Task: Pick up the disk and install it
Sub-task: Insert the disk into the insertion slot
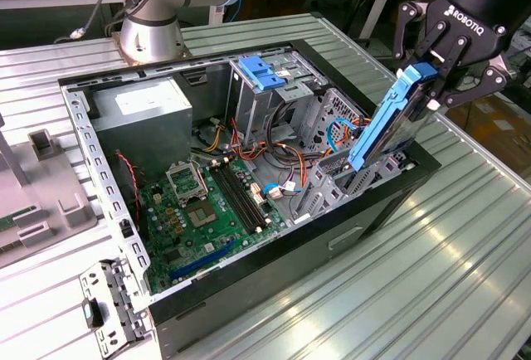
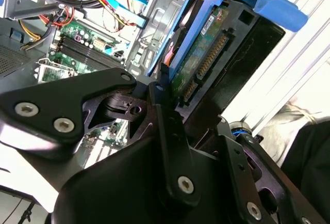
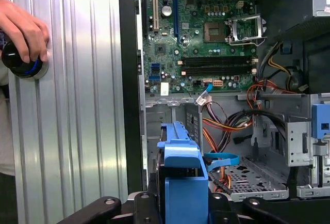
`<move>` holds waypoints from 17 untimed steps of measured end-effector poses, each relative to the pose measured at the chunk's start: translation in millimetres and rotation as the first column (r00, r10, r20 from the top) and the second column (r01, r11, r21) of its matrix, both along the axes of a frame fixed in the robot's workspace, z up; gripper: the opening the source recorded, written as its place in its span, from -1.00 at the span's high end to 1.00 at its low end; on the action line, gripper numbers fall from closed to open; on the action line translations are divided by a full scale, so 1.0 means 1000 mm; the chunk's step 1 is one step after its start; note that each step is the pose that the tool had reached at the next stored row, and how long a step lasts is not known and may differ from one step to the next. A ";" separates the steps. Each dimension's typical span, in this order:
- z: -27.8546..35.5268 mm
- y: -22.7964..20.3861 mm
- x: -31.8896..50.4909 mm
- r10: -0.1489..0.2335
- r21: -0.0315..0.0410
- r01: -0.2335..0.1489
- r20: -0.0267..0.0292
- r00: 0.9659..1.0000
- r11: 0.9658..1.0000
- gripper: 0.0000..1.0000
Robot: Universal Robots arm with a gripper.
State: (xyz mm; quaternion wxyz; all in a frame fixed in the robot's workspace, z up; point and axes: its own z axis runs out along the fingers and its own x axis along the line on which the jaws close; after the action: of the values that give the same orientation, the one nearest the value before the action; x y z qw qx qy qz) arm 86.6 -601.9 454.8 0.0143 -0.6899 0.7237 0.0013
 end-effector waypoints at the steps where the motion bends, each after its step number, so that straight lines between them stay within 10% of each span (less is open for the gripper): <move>1: -0.0008 0.0004 -0.0013 0.000 0.000 0.000 0.000 1.000 1.000 0.26; 17: -0.0163 0.0213 -0.0132 0.001 0.000 -0.001 0.000 1.000 1.000 0.26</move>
State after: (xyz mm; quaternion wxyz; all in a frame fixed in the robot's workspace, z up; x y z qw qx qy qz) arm 73.3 -580.6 438.5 0.0144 -0.6901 0.7235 0.0013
